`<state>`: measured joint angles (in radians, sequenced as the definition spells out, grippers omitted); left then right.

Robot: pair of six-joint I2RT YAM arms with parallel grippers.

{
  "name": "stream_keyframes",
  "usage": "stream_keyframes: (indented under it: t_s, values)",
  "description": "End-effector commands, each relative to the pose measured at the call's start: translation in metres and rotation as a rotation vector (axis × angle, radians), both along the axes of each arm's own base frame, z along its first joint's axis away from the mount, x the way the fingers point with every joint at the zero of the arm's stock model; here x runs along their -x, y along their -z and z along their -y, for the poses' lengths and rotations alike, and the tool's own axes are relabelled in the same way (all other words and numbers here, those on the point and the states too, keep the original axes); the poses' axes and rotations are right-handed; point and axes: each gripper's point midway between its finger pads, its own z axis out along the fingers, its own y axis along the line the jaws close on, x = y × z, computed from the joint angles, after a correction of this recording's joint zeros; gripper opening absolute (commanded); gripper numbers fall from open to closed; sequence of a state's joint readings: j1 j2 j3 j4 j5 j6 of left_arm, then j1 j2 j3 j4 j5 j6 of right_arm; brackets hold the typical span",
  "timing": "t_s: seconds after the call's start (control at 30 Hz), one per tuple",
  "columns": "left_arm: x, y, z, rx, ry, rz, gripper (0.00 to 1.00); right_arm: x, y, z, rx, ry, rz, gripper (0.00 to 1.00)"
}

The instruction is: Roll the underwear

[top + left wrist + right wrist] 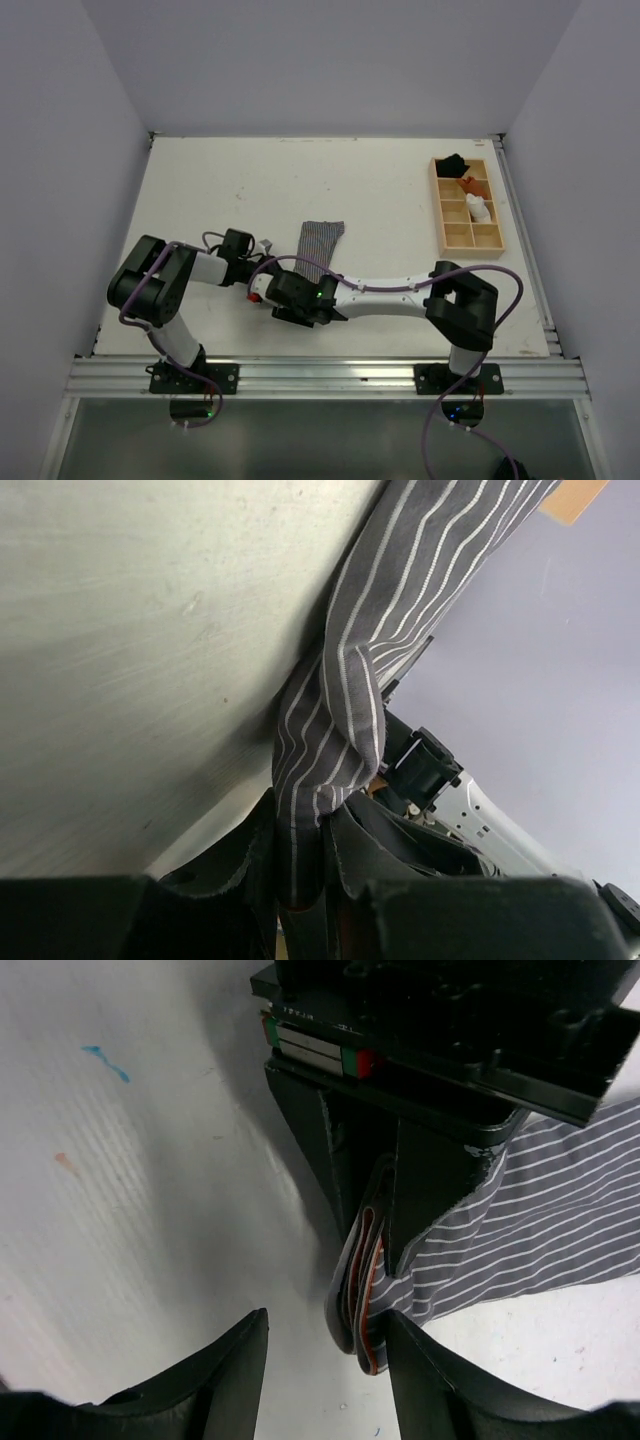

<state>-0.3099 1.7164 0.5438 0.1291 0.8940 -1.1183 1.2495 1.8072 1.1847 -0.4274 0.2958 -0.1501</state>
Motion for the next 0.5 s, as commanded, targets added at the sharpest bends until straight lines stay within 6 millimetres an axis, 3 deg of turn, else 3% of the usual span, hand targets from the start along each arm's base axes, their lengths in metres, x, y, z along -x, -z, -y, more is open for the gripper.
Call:
stream_keyframes:
  t_s: [0.0, 0.33, 0.47]
  values:
    - [0.028, 0.009, -0.005, -0.024, -0.025, -0.273, 0.00, -0.020, -0.012, -0.011, -0.031, 0.022, 0.107, 0.54]
    - [0.030, 0.012, -0.004, -0.025, -0.007, -0.315, 0.00, -0.030, -0.006, -0.010, 0.031, 0.033, 0.232, 0.52]
    - [0.031, 0.012, -0.005, -0.024, -0.002, -0.324, 0.00, -0.032, -0.005, -0.011, 0.044, 0.035, 0.258, 0.44]
